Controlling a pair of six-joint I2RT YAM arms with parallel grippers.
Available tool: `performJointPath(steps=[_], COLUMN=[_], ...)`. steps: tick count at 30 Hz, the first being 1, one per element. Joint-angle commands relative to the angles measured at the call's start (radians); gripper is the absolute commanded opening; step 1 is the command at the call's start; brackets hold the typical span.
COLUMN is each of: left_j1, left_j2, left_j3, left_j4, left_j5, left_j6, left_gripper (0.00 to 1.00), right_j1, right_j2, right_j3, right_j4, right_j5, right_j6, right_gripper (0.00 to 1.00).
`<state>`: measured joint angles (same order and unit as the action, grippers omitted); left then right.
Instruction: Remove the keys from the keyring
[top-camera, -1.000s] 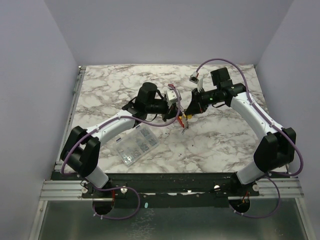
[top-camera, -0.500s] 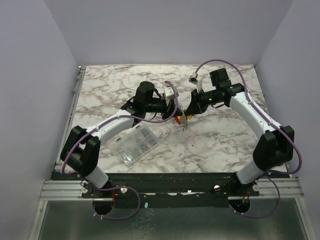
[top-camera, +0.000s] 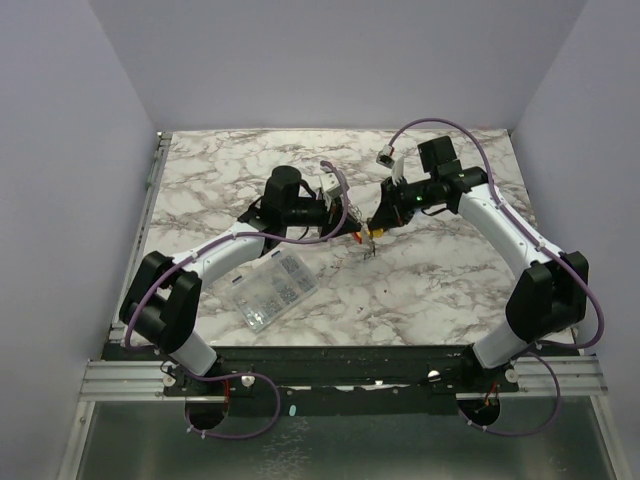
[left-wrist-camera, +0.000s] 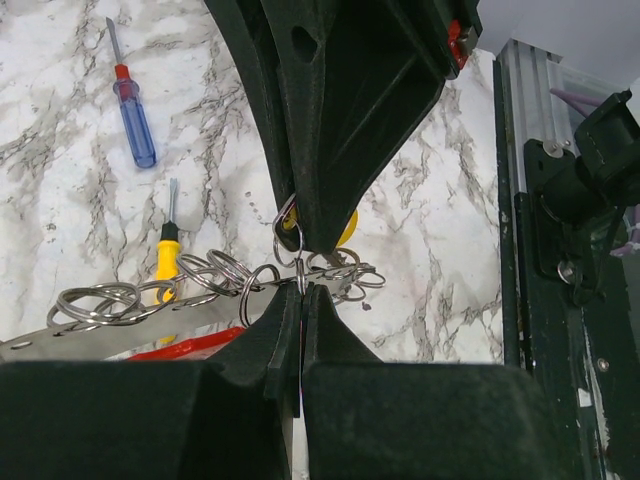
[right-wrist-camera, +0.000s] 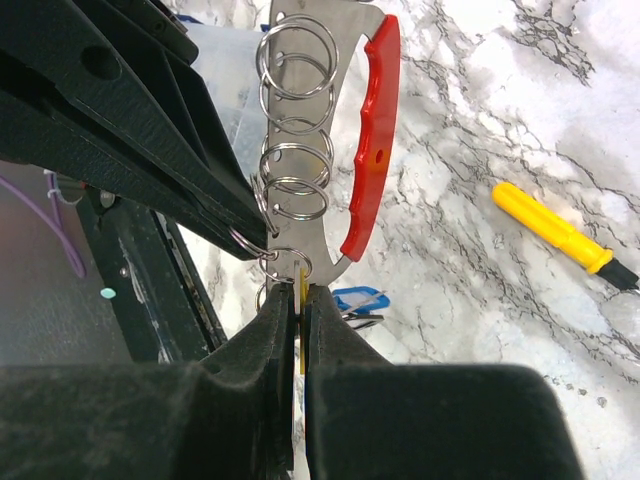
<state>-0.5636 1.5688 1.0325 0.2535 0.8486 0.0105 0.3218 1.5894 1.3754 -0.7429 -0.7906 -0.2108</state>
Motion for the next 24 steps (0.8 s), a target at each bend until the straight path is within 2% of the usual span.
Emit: performJointPath(steps=[1, 11, 24], left_j1=[0.044, 0.077, 0.079], left_j2=[-0.08, -0.091, -0.092], left_j3=[-0.001, -0.026, -0.062], left_j4=[0.099, 0.194, 0.193], left_j5=[0.015, 0.041, 0.018], left_j6=[-0.035, -0.12, -0.1], left_gripper=[0.0, 0.0, 0.0], right_j1=[-0.02, -0.032, -0.046], right_j2=[-0.008, -0.021, -0.042], right_j3=[0.001, -0.022, 0.005], right_j4=[-0.078, -0.069, -0.093], right_j5=[0.148, 0.149, 0.151], right_j6=[-0.039, -0.039, -0.068], right_gripper=[0.01, 0.01, 0.01])
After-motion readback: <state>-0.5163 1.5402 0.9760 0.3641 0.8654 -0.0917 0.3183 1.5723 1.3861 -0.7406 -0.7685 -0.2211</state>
